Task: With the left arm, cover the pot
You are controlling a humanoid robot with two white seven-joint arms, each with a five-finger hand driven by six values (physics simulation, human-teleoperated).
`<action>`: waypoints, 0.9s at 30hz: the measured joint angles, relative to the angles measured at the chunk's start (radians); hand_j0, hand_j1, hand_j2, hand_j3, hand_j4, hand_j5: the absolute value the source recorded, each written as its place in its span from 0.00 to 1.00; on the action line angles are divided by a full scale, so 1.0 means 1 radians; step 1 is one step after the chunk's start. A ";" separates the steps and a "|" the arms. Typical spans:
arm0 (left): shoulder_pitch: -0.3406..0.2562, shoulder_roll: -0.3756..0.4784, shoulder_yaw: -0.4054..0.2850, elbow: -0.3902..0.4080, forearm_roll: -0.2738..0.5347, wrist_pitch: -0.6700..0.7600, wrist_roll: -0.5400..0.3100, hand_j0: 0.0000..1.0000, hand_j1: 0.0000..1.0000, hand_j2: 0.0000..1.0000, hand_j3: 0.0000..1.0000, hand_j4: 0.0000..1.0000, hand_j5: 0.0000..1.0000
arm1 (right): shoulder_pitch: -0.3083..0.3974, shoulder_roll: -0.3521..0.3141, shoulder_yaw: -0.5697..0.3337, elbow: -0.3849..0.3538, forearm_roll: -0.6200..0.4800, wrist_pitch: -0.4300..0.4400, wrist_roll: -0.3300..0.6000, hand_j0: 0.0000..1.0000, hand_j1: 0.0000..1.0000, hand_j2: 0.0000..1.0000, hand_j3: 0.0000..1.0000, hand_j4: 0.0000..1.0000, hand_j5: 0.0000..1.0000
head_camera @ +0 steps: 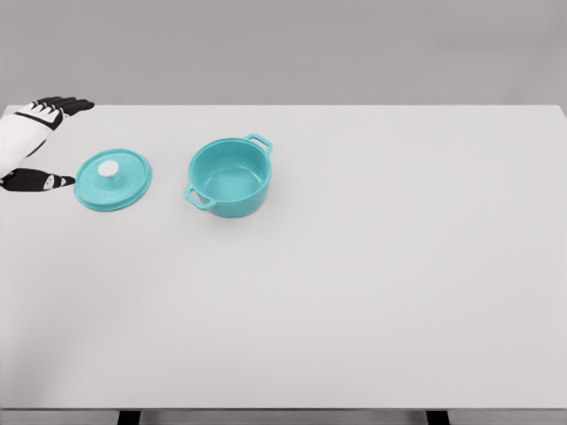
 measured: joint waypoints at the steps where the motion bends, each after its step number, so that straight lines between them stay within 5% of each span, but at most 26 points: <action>1: 0.000 0.000 0.000 0.000 -0.001 0.000 0.000 1.00 1.00 1.00 1.00 1.00 1.00 | 0.000 0.000 0.000 0.000 0.000 0.000 0.000 1.00 1.00 1.00 1.00 1.00 1.00; 17: -0.029 0.002 0.000 0.012 -0.060 0.000 -0.060 1.00 1.00 1.00 1.00 1.00 1.00 | 0.000 0.000 0.000 0.000 0.000 0.000 0.000 1.00 1.00 1.00 1.00 1.00 1.00; 23: -0.098 0.007 -0.019 0.028 -0.062 0.000 -0.099 0.88 0.88 0.88 0.88 0.88 0.88 | 0.000 0.000 0.000 -0.001 0.000 0.000 0.000 1.00 1.00 1.00 1.00 1.00 1.00; 27: -0.221 0.005 -0.098 0.112 -0.059 0.001 -0.103 0.85 0.85 0.85 0.85 0.85 0.85 | 0.000 0.000 0.000 0.000 0.000 0.000 0.000 1.00 1.00 1.00 1.00 1.00 1.00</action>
